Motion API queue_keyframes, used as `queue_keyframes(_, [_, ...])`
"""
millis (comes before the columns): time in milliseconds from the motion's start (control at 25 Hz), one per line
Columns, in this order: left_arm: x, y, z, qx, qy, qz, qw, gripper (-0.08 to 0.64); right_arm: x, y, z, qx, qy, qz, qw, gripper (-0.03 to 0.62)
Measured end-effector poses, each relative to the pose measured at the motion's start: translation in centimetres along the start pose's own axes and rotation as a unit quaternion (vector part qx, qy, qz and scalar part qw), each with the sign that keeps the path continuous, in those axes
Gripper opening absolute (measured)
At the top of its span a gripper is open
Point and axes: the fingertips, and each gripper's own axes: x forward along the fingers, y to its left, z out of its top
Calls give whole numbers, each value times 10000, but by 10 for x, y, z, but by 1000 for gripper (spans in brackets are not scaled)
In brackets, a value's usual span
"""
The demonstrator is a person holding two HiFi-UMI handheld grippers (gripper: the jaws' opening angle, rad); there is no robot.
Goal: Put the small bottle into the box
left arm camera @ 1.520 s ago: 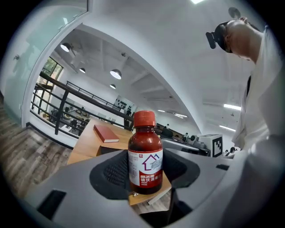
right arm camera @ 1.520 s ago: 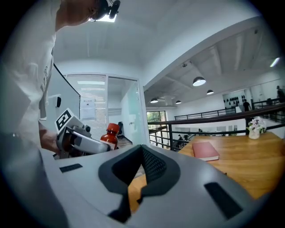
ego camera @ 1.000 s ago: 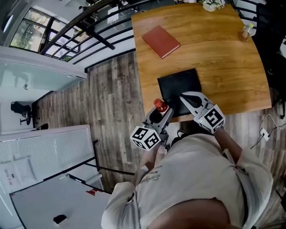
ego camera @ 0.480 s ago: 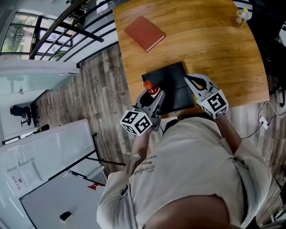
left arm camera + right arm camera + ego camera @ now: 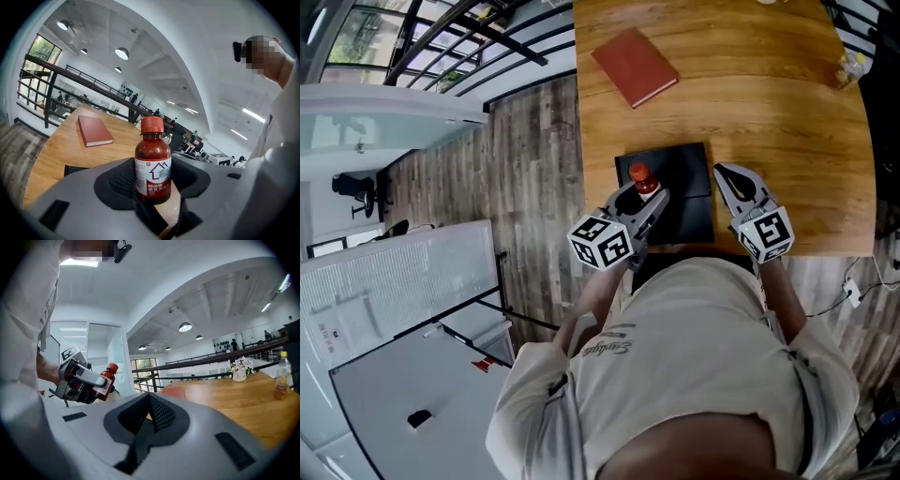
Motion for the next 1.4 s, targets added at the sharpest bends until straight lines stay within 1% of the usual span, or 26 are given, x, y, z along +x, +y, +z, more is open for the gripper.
queue_keyframes(120, [7,2,1,-89,24,-33,10000,225,3,-1,-7,-7,66,48,10000,-5])
queue_keyframes(280, [8,7,-14,-304,226,-71,9993,225,8,0,-9,-67,162,8,9998,-5])
queue_keyframes(400, [6,15,-31,-437,455,19,9980,225,11,6,2,-37,70,-20,10000,-5])
queue_keyframes(480, [7,21,-45,-541,644,164,9963,225,12,12,1,-8,85,67,9999,-5])
queue_keyframes(560, [9,25,-63,-753,839,326,9931,225,12,14,-10,-48,194,204,9996,-5])
queue_keyframes(720, [9,29,-98,-1162,1117,441,9859,225,11,17,-41,-155,495,402,9978,-5])
queue_keyframes(800, [7,34,-115,-1243,1259,530,9828,225,8,19,-47,-135,493,460,9976,-5])
queue_keyframes(920, [8,41,-135,-1344,1479,654,9776,225,3,20,-54,-31,509,432,9978,-5])
queue_keyframes(1000, [8,42,-147,-1342,1678,700,9741,225,-2,21,-57,24,517,420,9978,-5])
queue_keyframes(1120, [12,42,-161,-1231,2018,757,9687,225,-8,20,-61,70,519,386,9979,-5])
queue_keyframes(1200, [16,40,-168,-1246,2189,749,9649,225,-13,16,-62,97,506,339,9981,-5])
queue_keyframes(1280, [19,40,-175,-1280,2357,735,9606,225,-18,12,-63,124,478,265,9984,-5])
queue_keyframes(1400, [20,40,-185,-1218,2651,775,9533,225,-26,5,-65,237,423,106,9988,-5])
